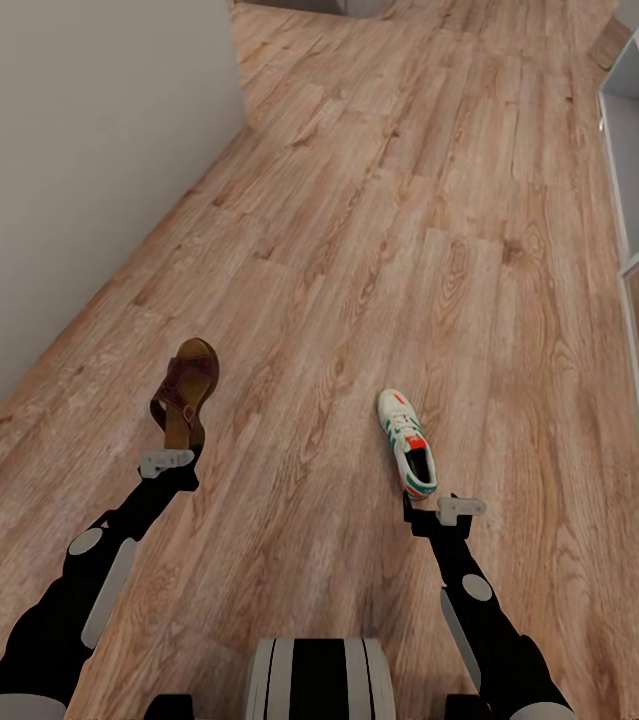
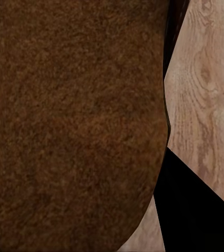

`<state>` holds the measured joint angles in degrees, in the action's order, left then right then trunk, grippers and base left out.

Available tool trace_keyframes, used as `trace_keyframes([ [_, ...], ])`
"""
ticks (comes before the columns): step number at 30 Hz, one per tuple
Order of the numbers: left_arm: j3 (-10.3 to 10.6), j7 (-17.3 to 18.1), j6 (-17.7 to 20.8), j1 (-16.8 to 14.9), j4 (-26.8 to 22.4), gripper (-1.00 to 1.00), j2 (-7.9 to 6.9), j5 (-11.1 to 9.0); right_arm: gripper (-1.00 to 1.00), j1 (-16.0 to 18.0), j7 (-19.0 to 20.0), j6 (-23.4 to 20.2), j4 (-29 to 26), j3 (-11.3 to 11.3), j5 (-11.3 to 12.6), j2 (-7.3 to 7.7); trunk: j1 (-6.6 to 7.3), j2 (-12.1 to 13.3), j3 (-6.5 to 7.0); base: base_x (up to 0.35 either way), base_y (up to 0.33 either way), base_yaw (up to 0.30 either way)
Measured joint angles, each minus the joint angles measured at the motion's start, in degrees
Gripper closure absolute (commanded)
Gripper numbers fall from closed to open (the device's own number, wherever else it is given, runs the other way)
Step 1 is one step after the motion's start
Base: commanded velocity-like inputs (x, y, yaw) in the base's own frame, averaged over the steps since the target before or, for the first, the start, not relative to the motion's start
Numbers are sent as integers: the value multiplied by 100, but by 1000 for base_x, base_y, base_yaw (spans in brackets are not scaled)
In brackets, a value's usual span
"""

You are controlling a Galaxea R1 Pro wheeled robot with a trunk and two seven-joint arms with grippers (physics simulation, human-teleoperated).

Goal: Pick up the two gym shoes and the two sandals from the corridor floor and place them onto the hallstand (shoe rack) in the corridor, making sure they are on the rack and not on the floor. Arrange them so the two gym shoes are next to each other and the two sandals are next to each other.

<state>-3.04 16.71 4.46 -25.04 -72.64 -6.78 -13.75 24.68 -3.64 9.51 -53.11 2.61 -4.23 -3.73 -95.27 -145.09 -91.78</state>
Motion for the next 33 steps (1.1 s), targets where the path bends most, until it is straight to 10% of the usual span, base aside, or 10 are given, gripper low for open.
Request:
trace_keyframes([
  [33, 5, 7, 0, 0, 1, 100, 0, 3, -100, 0, 0, 0, 1, 0, -6, 0, -62, -32, -757, 0, 0, 0],
])
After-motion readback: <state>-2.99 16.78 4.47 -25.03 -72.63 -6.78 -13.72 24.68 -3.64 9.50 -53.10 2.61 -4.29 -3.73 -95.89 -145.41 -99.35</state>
